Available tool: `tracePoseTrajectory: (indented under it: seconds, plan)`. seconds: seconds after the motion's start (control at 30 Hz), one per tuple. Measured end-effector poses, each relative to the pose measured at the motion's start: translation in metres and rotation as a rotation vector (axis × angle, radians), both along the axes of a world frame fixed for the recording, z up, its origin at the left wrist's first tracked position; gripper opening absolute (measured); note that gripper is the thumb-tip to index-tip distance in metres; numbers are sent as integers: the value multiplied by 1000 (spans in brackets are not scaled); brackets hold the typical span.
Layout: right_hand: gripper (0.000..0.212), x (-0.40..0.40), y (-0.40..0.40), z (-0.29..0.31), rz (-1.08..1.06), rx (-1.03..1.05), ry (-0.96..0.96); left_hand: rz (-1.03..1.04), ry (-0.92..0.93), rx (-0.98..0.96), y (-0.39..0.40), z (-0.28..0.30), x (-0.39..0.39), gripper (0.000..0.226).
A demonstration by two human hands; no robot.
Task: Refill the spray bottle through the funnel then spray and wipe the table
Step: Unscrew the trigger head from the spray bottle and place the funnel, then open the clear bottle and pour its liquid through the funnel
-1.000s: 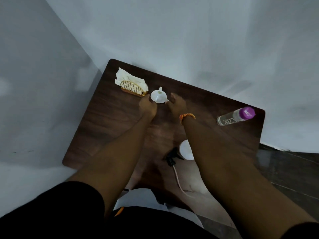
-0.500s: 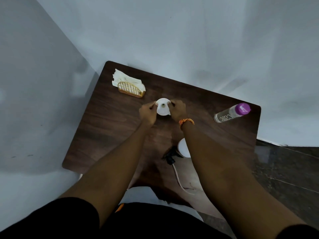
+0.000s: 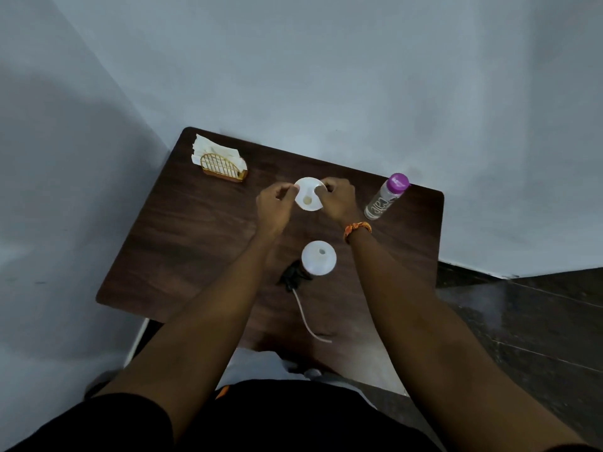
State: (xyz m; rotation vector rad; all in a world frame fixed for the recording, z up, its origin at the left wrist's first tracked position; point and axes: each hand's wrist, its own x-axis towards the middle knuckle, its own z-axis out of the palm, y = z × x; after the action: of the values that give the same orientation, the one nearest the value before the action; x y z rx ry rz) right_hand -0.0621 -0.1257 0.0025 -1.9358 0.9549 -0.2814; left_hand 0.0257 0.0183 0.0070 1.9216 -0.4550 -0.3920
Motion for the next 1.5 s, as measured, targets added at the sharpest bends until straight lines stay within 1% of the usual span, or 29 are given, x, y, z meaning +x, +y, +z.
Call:
tracePoseTrajectory:
  seconds: [0.07,0.2,0.3,0.47,0.7,0.87,1.03,1.13,1.2,1.23,1.27,1.3,1.37,1.43,1.5]
  plan:
    - [17,-18,0,5,-15,23,10,-2,29,-32,1,7,-20,15]
    - [17,-48,3,12,-49,38,14,5,144,-135,8,18,-60,13]
    - [20,-66,9,12,-57,47,7,7,174,-140,17,15,-82,16]
    - [26,-87,15,7,-35,53,2,9,111,-69,26,5,-99,18]
    - [19,-103,30,2,-9,48,21,19,-27,23,33,2,-114,18]
    - [19,-108,35,-5,34,31,28,-18,-17,12,40,-10,-117,23]
    - [20,-112,38,-9,92,72,29,-89,-86,8,49,-18,-118,27]
    - [19,-113,37,-14,104,54,27,-92,-59,27,51,-16,-117,26]
    - [18,-113,37,-11,93,104,4,-100,-30,5,49,-11,-116,23]
    - [21,-113,37,-9,80,146,-11,-104,-12,-11,47,-9,-115,24]
    - [27,-114,36,-6,58,192,-41,-105,9,-26,44,-7,-114,29]
    - [32,-114,36,-4,21,237,-75,-100,31,-40,41,-4,-112,38]
    - [34,-118,31,0,-99,273,-173,-77,55,-37,30,2,-105,52]
    - [33,-124,26,-1,-230,204,-226,-77,6,-30,20,10,-97,56]
    - [27,-130,21,-3,-355,122,-226,-129,-74,-30,7,17,-89,48]
